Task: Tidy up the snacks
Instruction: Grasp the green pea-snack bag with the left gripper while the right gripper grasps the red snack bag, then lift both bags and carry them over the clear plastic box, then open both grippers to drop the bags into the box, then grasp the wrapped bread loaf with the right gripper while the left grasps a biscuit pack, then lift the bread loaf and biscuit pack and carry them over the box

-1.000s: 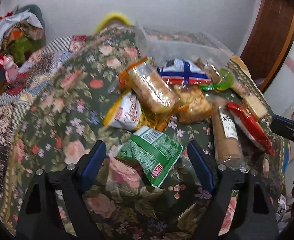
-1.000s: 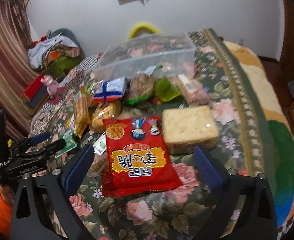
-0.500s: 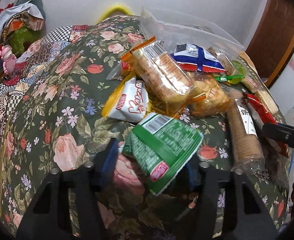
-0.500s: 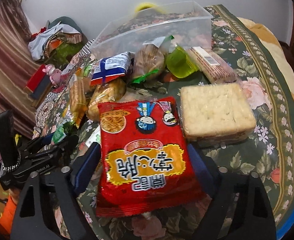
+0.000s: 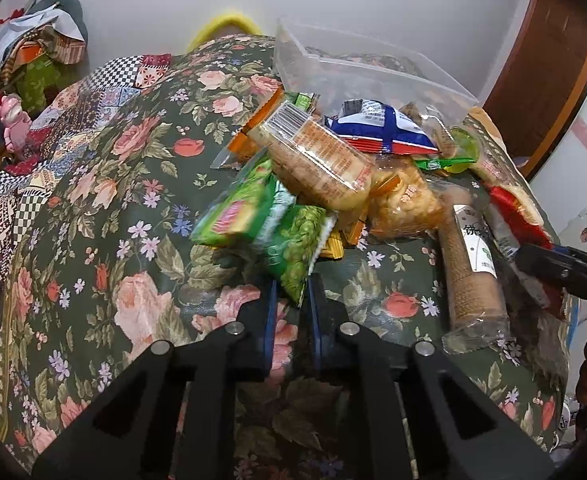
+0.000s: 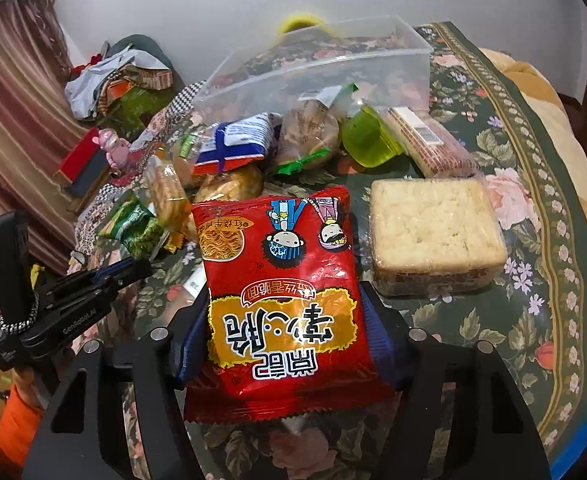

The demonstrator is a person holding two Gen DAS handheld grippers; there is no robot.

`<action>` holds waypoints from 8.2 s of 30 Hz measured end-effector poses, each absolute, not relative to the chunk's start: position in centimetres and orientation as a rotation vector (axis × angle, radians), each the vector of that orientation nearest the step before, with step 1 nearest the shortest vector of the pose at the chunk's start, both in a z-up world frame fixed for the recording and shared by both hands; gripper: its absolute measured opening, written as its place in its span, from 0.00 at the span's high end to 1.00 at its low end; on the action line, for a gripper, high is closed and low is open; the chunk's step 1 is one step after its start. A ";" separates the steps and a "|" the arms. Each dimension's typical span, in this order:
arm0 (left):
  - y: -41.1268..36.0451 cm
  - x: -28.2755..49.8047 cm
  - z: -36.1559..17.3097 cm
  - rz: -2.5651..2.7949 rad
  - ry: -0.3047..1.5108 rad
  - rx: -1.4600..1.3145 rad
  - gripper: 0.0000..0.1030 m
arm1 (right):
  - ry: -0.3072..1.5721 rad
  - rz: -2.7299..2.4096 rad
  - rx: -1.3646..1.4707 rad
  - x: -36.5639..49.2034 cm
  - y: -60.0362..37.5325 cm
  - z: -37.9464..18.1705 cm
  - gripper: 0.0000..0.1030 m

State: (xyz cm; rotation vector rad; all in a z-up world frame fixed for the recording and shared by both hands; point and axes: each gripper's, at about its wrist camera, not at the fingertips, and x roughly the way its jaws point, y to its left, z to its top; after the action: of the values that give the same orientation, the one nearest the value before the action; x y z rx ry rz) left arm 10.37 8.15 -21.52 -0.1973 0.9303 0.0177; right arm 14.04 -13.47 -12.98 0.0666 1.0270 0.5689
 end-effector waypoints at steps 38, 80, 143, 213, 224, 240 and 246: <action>12.6 12.8 -21.5 0.065 0.879 -0.360 0.62 | 0.911 0.546 0.023 13.8 -13.6 -9.8 0.38; 5.9 27.7 -10.0 -0.084 0.717 -0.164 0.62 | 0.640 0.439 -0.029 25.9 -11.5 -3.8 0.38; 9.1 19.4 -11.2 -0.040 0.853 -0.141 0.41 | 0.816 0.372 -0.113 20.6 -16.3 -6.2 0.19; 4.4 22.4 -10.0 -0.065 0.744 -0.201 0.67 | 0.708 0.404 -0.004 21.6 -15.0 -6.6 0.26; 4.9 27.4 -9.9 -0.081 0.749 -0.181 0.67 | 0.685 0.438 0.000 26.1 -12.1 -5.9 0.26; 6.6 33.3 -14.2 -0.067 0.848 -0.205 0.67 | 0.803 0.466 -0.075 31.1 -7.6 -9.9 0.26; 6.7 34.1 -15.4 -0.062 0.875 -0.202 0.67 | 0.845 0.459 -0.108 31.8 -7.2 -11.1 0.26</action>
State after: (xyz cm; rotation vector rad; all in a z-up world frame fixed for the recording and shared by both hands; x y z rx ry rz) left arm 34.08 6.67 -15.37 -0.2020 0.8748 -0.0616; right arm 31.76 -7.22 -11.07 -0.1080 0.8454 0.4590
